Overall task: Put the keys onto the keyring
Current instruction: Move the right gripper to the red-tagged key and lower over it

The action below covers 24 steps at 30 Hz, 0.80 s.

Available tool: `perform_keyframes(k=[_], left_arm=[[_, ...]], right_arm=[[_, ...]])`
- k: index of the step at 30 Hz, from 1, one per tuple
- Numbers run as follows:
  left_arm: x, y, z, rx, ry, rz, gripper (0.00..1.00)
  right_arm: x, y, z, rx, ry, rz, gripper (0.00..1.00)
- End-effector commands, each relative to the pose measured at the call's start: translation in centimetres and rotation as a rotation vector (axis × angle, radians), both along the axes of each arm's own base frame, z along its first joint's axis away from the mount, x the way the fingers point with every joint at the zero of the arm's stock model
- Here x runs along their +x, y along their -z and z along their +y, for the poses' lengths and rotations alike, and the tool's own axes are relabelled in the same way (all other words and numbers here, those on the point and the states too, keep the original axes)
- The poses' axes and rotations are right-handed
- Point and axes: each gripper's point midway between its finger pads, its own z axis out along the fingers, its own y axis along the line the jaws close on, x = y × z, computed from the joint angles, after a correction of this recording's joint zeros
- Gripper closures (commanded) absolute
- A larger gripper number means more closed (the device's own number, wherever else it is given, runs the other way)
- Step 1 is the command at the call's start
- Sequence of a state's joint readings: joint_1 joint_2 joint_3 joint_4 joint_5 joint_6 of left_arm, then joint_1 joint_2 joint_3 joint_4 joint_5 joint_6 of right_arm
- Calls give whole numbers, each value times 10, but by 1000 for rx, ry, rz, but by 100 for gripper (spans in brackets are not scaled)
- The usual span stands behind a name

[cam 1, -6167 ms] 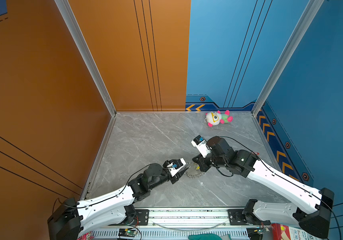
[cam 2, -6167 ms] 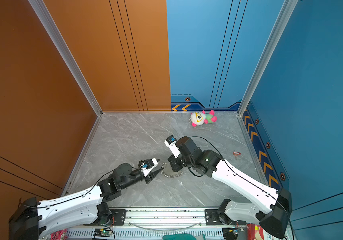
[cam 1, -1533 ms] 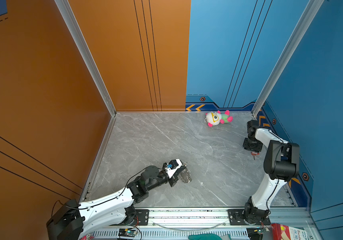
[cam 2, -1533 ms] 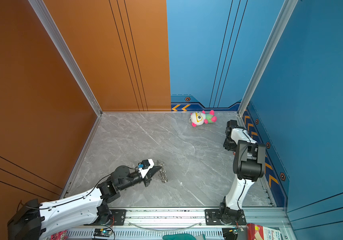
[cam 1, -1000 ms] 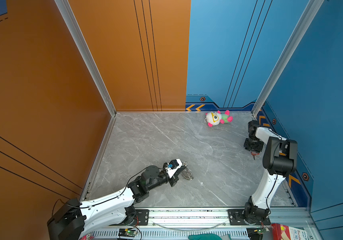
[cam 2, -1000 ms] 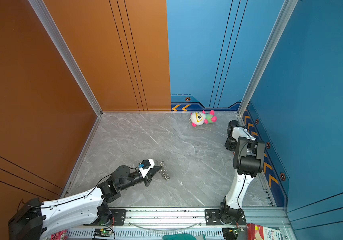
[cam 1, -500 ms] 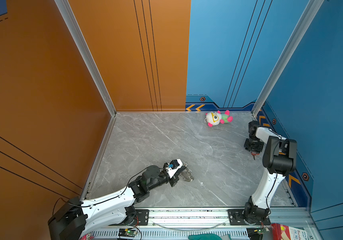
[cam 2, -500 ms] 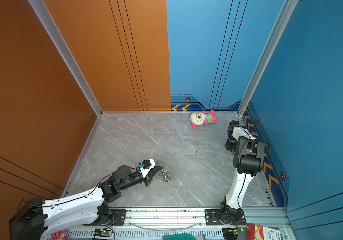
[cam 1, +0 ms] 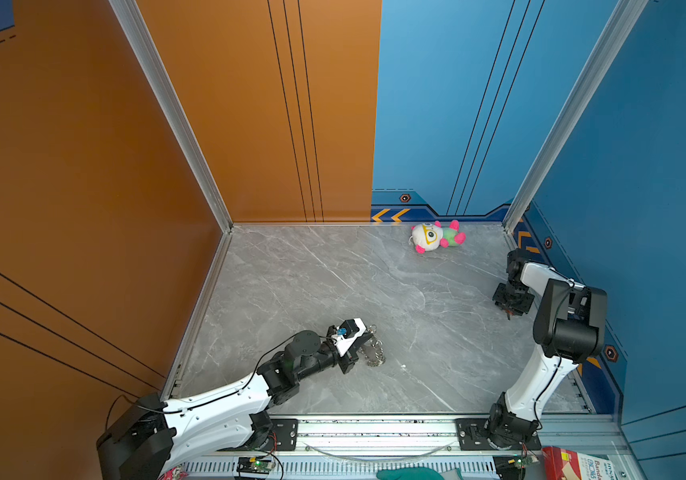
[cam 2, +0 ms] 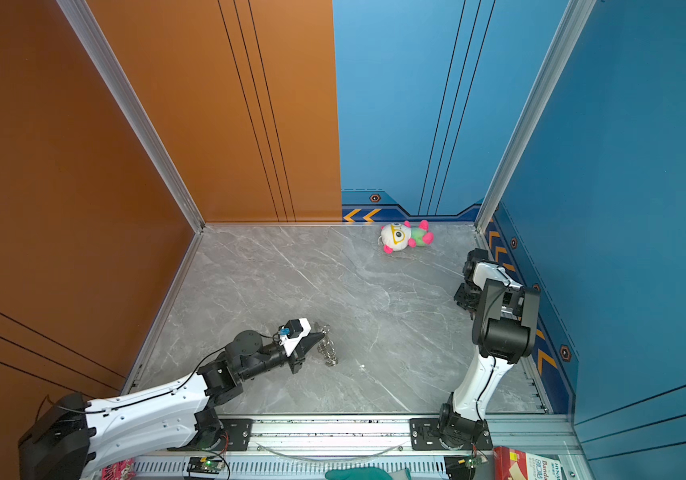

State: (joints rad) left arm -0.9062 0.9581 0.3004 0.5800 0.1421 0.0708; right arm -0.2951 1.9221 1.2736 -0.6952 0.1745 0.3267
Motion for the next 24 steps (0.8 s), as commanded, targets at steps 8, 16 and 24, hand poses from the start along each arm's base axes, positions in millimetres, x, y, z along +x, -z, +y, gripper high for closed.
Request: perform_keyframes(k=[8,16,24], left_arm=[[-3,-11,-5,-36,29,-19,100],[-2,-9,-6,-30,25,-16,100],[-2,-9,-6,-29,25,-15,100]], right_arm=[[11,-7,12,78,6,-90,58],[19,-28,5,44,22,-144,58],[28,-31,-3,21,51,-159,58]])
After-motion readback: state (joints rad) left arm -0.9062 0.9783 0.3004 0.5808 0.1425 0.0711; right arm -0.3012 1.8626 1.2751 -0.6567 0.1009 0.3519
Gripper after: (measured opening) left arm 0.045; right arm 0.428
